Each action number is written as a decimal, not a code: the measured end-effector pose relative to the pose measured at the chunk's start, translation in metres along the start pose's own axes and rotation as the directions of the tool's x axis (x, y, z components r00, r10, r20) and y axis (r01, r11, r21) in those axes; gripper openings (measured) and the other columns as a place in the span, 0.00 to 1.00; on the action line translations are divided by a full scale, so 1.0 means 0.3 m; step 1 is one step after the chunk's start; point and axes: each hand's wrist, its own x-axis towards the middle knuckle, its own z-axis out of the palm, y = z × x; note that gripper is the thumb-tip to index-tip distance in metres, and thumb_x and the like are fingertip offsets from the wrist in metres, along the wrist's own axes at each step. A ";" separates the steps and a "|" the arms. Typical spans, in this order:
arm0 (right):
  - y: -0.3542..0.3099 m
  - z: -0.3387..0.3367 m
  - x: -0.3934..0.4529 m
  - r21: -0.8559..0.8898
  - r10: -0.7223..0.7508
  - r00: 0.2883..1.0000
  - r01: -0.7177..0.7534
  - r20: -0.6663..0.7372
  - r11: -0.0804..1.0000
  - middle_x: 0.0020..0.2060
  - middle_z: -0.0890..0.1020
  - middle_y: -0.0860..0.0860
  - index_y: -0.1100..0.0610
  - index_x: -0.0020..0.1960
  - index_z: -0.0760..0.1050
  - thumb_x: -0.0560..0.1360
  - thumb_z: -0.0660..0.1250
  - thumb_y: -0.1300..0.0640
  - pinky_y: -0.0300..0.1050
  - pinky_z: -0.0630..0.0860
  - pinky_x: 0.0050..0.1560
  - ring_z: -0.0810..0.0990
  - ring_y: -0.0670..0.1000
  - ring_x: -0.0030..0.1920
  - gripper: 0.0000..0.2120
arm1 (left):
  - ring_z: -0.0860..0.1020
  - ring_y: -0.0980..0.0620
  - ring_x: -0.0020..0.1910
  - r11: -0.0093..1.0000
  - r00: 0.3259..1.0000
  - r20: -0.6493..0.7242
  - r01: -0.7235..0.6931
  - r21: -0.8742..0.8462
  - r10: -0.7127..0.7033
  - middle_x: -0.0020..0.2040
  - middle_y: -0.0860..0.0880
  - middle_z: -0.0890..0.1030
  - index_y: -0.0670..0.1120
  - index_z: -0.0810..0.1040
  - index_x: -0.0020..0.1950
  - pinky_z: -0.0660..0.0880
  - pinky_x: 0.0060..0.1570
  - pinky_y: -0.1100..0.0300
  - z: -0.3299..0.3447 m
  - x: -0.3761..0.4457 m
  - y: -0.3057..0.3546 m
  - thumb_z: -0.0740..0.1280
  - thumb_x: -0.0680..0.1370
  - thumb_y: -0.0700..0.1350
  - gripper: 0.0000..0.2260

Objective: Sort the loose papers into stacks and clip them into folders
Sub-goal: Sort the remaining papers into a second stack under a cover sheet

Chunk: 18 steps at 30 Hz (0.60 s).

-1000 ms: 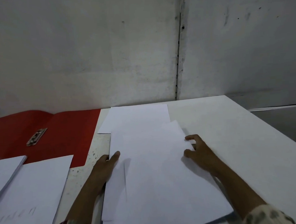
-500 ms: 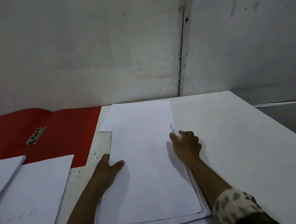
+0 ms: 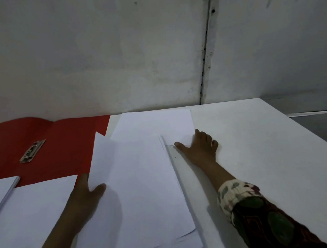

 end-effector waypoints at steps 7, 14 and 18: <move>-0.098 0.046 0.024 -0.040 0.120 0.989 -0.123 -0.084 0.992 0.66 0.65 0.58 0.59 0.76 0.44 0.65 0.65 0.31 0.55 0.57 0.66 0.62 0.58 0.67 0.53 | 0.72 0.43 0.62 0.999 0.996 0.083 0.021 0.025 -0.023 0.59 0.48 0.73 0.45 0.64 0.69 0.68 0.59 0.51 -0.001 0.041 -0.021 0.64 0.77 0.40 0.21; -0.163 0.070 0.051 0.089 0.183 0.979 -0.175 -0.092 0.981 0.64 0.69 0.59 0.58 0.76 0.44 0.69 0.67 0.45 0.52 0.61 0.63 0.65 0.59 0.65 0.46 | 0.73 0.44 0.61 0.998 0.994 0.096 0.043 0.036 -0.046 0.63 0.46 0.74 0.46 0.64 0.68 0.69 0.60 0.52 -0.002 0.060 -0.041 0.64 0.77 0.42 0.20; -0.159 0.066 0.030 0.393 -0.026 0.994 0.065 -0.104 0.917 0.62 0.69 0.54 0.49 0.76 0.43 0.71 0.68 0.54 0.47 0.69 0.55 0.75 0.55 0.52 0.43 | 0.72 0.45 0.61 0.999 0.994 0.101 0.039 0.016 -0.040 0.63 0.46 0.74 0.45 0.65 0.68 0.68 0.59 0.53 -0.003 0.059 -0.042 0.64 0.77 0.41 0.20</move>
